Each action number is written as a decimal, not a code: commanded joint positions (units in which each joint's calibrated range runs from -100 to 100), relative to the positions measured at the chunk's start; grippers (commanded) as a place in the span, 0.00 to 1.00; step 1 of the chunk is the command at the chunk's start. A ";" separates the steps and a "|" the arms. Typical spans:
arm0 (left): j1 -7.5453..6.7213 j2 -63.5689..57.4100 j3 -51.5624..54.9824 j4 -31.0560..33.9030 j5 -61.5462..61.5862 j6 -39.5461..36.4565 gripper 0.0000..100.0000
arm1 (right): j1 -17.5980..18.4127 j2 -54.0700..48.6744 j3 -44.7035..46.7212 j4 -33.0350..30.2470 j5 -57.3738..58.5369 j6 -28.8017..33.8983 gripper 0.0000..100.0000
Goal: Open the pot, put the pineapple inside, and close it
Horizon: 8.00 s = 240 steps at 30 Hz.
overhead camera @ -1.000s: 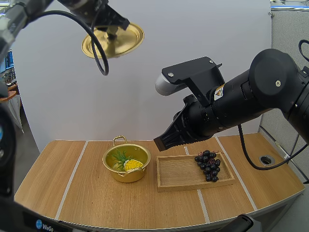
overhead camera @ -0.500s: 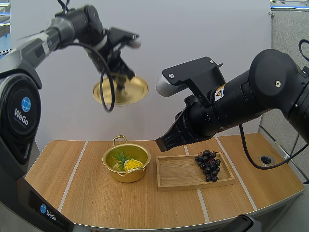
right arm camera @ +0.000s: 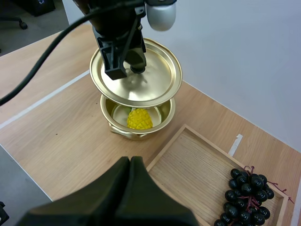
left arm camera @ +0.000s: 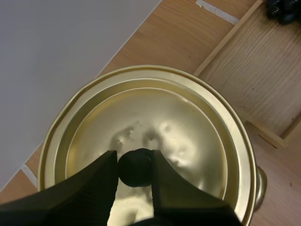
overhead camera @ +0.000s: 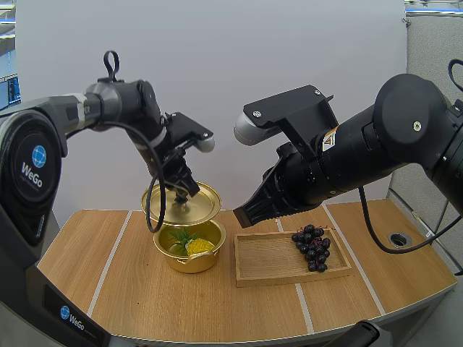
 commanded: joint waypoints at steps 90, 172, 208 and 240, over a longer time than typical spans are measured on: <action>-0.15 -17.15 3.33 -5.58 5.74 6.57 1.00 | -0.20 -0.56 0.13 -0.42 -0.18 -0.05 0.00; 1.90 -88.64 34.78 17.53 -35.81 -48.49 0.00 | -17.16 -33.27 19.59 -1.79 -53.39 10.51 0.00; 1.90 -88.64 78.88 17.53 -73.24 -44.38 0.00 | -12.63 -33.27 58.13 0.60 -72.71 5.56 0.00; 2.05 -88.64 78.88 17.59 -53.02 -52.98 0.00 | -13.77 -33.27 58.13 5.07 -58.84 5.56 0.00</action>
